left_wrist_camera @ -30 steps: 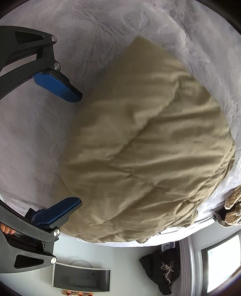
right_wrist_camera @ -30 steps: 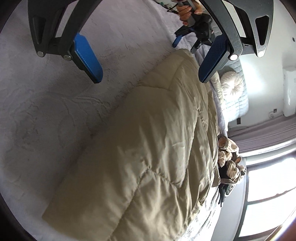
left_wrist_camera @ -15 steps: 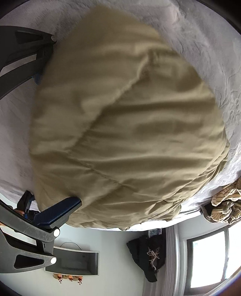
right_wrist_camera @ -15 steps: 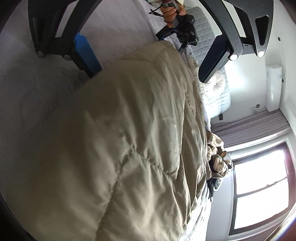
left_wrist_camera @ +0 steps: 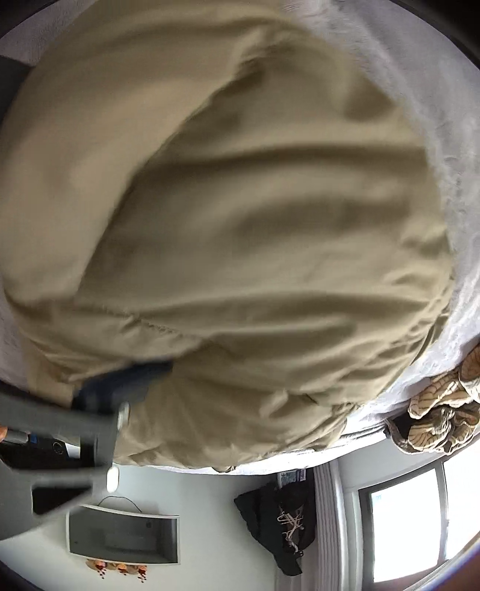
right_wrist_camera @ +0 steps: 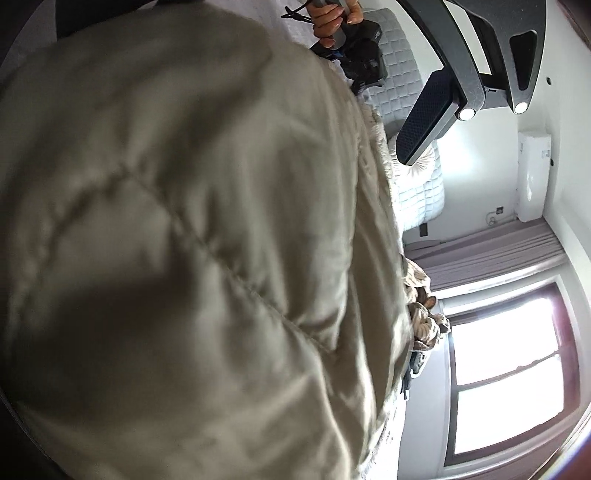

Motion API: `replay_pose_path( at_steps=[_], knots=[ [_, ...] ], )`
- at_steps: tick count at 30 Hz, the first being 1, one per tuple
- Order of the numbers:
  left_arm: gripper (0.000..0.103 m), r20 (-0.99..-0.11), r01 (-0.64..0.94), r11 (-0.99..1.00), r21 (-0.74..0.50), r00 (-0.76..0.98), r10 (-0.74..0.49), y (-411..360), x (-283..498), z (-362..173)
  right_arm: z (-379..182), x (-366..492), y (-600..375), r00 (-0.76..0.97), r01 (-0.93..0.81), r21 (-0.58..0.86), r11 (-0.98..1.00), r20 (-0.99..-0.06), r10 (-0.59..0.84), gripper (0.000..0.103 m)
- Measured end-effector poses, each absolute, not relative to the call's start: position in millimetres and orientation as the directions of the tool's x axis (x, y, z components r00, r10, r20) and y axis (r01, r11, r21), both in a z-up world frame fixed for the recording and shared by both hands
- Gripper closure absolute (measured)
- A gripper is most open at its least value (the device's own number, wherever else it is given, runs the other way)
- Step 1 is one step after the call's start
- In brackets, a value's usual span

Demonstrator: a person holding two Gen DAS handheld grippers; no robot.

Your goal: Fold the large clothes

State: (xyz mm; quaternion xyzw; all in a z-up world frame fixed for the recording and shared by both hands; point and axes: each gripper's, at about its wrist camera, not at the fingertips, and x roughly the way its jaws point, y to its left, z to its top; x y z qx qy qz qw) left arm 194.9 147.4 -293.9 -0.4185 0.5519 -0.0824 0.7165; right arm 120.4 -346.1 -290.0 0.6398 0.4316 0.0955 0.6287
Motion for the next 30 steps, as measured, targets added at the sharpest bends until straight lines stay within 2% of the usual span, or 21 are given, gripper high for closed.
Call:
replay_pose_path(
  at_steps=[1,2,4,6,9,12,20,25,30],
  knots=[
    [0.065,-0.718,-0.331,0.639,-0.694,0.384,-0.581,148.3,195.2,-289.9,-289.7,118.8,-347.5,0.612,0.444,0.883,0.150,-0.421,0.669,0.002],
    [0.068,-0.716,-0.318,0.645,-0.695,0.388,-0.580,149.8,194.8,-285.4,-290.2,117.6,-348.6,0.614,0.458,0.878,0.136,-0.423,0.666,0.007],
    [0.078,-0.718,-0.281,0.669,-0.688,0.402,-0.569,148.4,196.1,-273.5,-295.1,114.2,-351.7,0.607,0.509,0.856,0.096,-0.435,0.665,0.026],
    [0.081,-0.720,-0.239,0.696,-0.677,0.412,-0.558,146.2,196.2,-260.4,-297.3,110.2,-353.8,0.615,0.518,0.853,0.062,-0.422,0.666,0.055],
    [0.083,-0.722,-0.162,0.741,-0.652,0.432,-0.541,140.7,194.7,-235.2,-284.6,101.9,-355.0,0.632,0.472,0.878,0.076,-0.397,0.666,0.073],
    [0.083,-0.710,-0.113,0.751,-0.650,0.442,-0.548,144.2,185.8,-215.1,-271.5,93.9,-354.6,0.642,0.432,0.898,0.087,-0.374,0.670,0.078],
    [0.083,-0.719,-0.051,0.760,-0.648,0.371,-0.588,158.7,136.4,-185.5,-242.8,37.8,-353.3,0.604,0.414,0.900,0.138,-0.385,0.698,0.079],
    [0.083,-0.757,-0.016,0.777,-0.629,0.238,-0.608,162.7,82.6,-188.8,-238.2,-20.6,-356.5,0.568,0.456,0.878,0.145,-0.412,0.713,0.079],
    [0.083,-0.786,-0.048,0.787,-0.615,0.108,-0.608,179.3,31.6,-213.0,-248.8,-88.3,-342.2,0.497,0.523,0.834,0.173,-0.464,0.733,0.079]
  ],
)
